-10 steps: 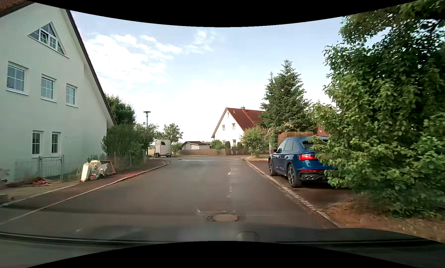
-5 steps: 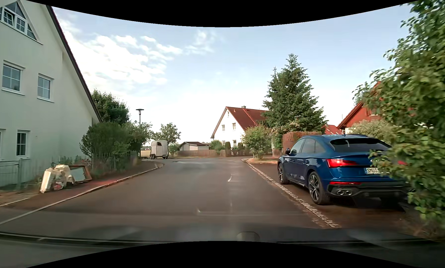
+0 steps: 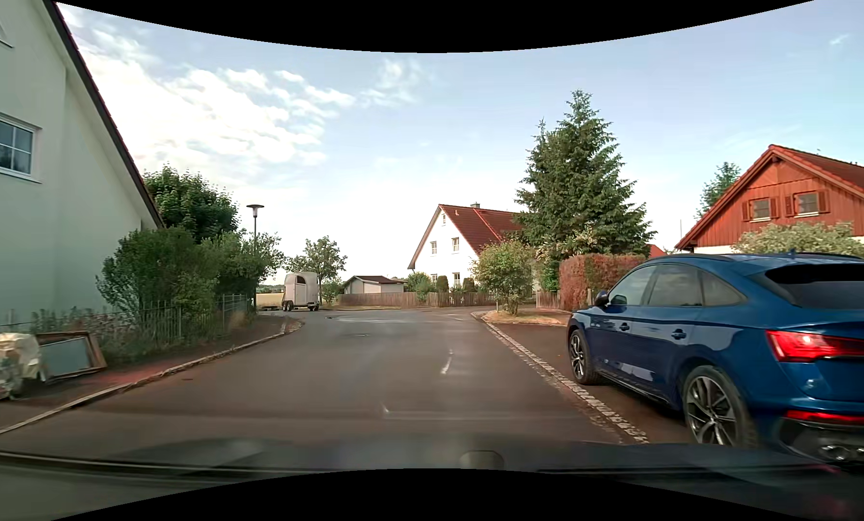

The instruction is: Follow the waypoints while adhering to traffic rules and regulations

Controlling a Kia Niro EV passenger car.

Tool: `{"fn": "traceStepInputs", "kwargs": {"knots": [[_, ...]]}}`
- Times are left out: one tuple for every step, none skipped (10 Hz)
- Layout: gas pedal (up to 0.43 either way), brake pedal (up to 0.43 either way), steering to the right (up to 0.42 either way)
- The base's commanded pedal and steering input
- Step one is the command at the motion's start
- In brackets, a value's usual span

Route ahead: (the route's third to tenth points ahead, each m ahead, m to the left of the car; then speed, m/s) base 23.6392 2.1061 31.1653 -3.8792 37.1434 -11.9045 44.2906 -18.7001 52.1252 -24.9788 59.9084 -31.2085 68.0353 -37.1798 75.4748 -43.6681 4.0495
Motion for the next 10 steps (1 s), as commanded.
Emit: {"fn": "traceStepInputs", "kwargs": {"knots": [[0.079, 0.000, -0.008], [0.079, 0.000, -0.008], [0.079, 0.000, -0.008], [0.079, 0.000, -0.007], [0.079, 0.000, -0.007], [0.079, 0.000, -0.006], [0.079, 0.000, -0.007], [0.039, 0.000, -0.007], [0.000, 0.000, -0.008], [0.000, 0.000, -0.009]]}}
